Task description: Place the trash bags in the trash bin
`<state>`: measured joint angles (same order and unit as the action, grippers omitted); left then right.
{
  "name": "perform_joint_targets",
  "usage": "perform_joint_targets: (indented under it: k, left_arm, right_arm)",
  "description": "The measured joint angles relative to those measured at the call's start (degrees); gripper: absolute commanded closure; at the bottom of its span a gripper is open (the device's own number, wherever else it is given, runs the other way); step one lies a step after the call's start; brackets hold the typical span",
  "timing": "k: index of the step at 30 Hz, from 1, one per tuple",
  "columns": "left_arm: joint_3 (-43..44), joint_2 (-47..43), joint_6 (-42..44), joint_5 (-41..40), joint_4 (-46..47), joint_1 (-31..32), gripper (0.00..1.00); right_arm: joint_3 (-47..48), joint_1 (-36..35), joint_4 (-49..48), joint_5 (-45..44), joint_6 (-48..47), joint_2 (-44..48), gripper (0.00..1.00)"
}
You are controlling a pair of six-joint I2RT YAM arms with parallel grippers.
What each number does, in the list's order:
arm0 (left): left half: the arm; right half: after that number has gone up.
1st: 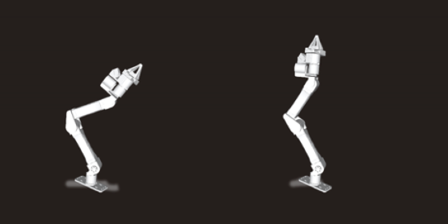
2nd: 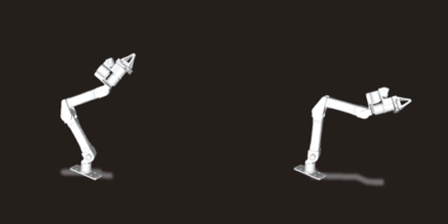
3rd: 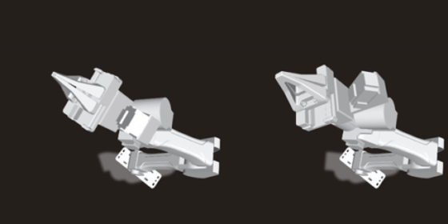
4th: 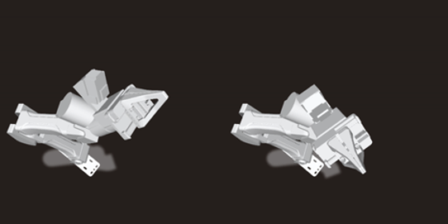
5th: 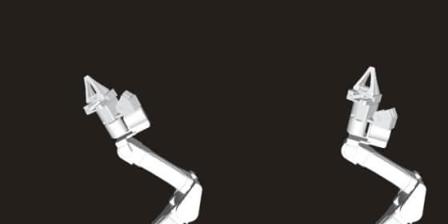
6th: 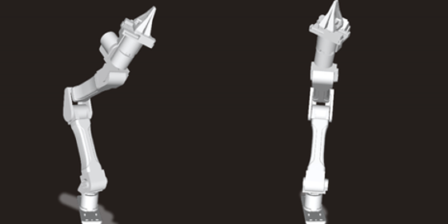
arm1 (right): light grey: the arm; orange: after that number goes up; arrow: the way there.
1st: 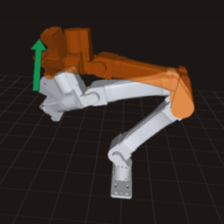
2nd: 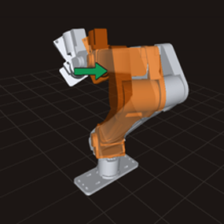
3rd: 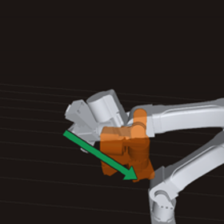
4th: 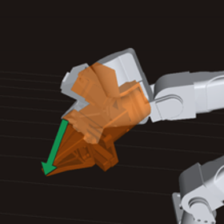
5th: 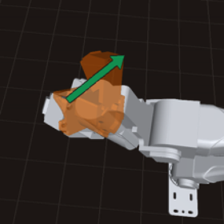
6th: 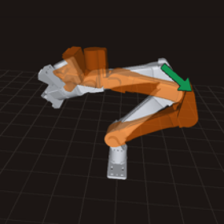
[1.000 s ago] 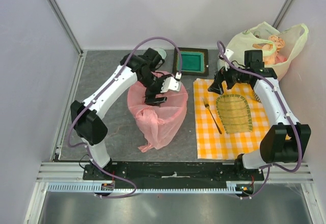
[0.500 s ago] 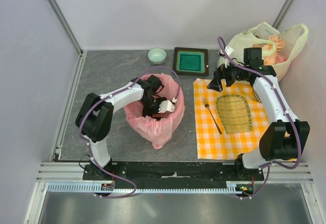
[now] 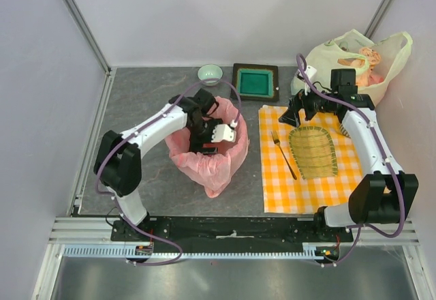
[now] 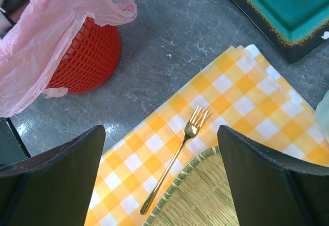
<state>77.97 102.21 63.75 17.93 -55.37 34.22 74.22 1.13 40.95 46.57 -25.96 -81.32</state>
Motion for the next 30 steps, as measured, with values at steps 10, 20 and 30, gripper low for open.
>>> perform_joint_targets:
  k: [10,20,30]
  left_arm:
    - [17.62,-3.39,0.09,0.04,-11.78,0.00,0.09]
    - [2.19,1.70,-1.11,-9.01,-6.10,0.79,0.06]
    - [-6.05,5.84,-0.66,-10.03,7.58,0.90,0.07]
  right_arm:
    - [-0.94,0.00,-1.29,1.27,0.76,0.35,0.02]
    - [-0.94,0.00,-1.49,1.31,1.75,0.35,0.02]
    - [-0.94,0.00,-1.38,1.05,1.68,0.35,0.02]
